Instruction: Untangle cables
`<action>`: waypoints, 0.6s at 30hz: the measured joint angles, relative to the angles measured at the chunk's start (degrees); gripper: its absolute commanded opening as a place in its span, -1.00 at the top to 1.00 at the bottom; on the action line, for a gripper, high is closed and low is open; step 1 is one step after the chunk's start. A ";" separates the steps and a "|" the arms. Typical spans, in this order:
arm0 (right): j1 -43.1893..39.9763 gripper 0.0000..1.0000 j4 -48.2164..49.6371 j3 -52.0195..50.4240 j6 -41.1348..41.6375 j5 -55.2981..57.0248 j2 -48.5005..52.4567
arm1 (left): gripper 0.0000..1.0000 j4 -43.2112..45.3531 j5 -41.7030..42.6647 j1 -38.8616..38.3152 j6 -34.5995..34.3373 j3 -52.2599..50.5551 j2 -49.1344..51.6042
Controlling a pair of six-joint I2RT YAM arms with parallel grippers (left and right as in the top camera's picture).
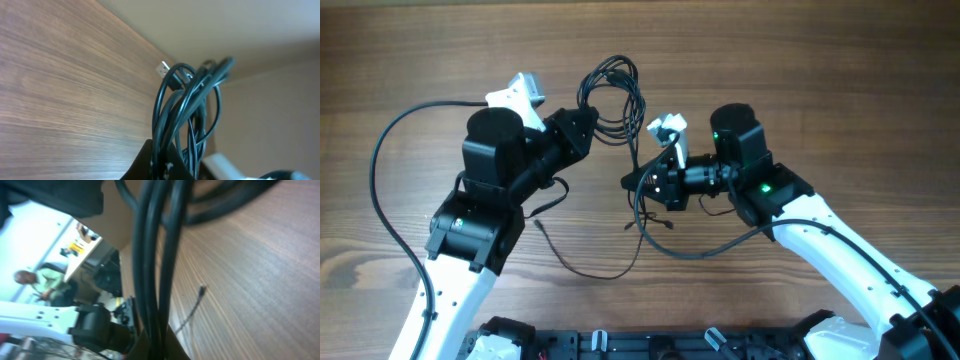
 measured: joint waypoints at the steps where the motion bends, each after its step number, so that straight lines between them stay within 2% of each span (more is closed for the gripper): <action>1: -0.31 0.91 0.04 0.00 0.85 -0.44 0.00 | 0.92 -0.15 -0.02 -0.07 1.22 0.00 0.09; 9: -3.10 0.91 1.60 0.00 7.30 -2.10 -1.16 | 0.92 0.11 -0.63 -5.68 12.94 0.00 3.08; 18: -10.84 0.91 4.74 0.00 17.73 -3.63 -2.67 | 0.92 1.14 -1.03 -9.77 24.33 0.00 3.78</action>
